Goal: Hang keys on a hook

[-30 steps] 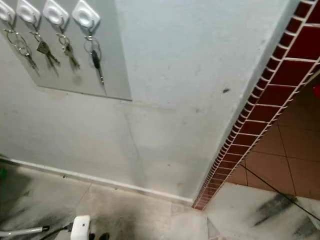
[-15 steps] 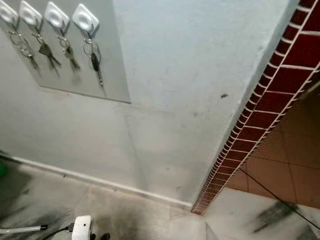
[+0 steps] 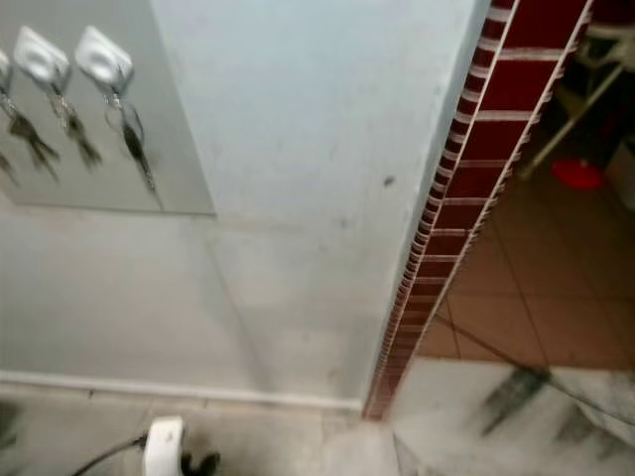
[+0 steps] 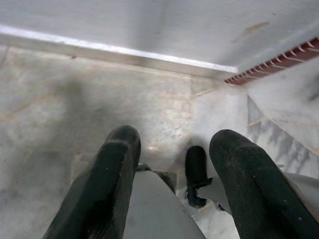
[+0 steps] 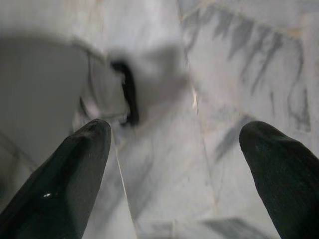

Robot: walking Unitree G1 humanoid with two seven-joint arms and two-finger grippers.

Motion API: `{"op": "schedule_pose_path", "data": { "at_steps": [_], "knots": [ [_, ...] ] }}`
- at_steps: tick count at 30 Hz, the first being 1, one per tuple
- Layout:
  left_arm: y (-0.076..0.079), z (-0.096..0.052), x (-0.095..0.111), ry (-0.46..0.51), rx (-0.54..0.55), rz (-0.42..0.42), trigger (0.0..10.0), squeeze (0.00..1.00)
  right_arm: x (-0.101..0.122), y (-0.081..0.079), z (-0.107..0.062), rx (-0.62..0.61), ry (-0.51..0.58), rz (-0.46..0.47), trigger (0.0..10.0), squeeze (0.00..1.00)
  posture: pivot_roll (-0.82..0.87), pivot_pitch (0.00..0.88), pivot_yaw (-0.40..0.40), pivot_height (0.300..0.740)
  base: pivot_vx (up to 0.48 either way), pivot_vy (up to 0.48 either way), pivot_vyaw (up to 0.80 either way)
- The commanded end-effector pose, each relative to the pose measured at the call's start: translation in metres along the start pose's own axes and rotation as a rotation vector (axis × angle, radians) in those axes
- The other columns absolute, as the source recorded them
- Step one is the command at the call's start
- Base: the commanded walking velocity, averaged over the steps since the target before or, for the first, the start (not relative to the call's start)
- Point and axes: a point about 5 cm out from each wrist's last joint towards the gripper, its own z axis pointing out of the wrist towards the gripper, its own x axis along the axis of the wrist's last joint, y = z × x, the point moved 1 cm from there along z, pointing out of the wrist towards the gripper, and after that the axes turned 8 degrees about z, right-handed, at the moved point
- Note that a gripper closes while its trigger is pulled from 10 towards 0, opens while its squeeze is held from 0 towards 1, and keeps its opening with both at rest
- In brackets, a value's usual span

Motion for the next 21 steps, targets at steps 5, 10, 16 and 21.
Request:
{"op": "schedule_pose_path", "data": {
  "at_steps": [5,10,16,21],
  "knots": [
    [-0.0053,-0.0030,-0.0088,-0.033,0.024,-0.015,10.0,0.00,-0.0083,-0.0002,-0.0015,-0.005,-0.027,0.019,10.0,0.00,-0.01,0.106,0.023,0.740,0.000,0.000,-0.62],
    [-0.0042,-0.0025,-0.0080,-0.033,0.021,-0.006,10.0,0.00,-0.0056,0.0003,-0.0010,-0.008,-0.021,0.008,10.0,0.00,-0.01,0.099,0.019,0.740,0.000,0.000,-0.23],
    [-0.0024,-0.0023,-0.0080,-0.032,0.008,0.001,10.0,0.00,-0.0034,0.0005,-0.0005,-0.007,-0.015,0.006,10.0,0.00,-0.01,0.095,0.015,0.740,0.000,-0.100,0.00],
    [-0.0011,-0.0021,-0.0087,-0.035,0.005,-0.010,10.0,0.00,-0.0024,0.0008,-0.0004,-0.006,-0.013,0.005,10.0,0.00,-0.01,0.090,0.011,0.740,0.000,-0.463,0.00]
  ]
}}
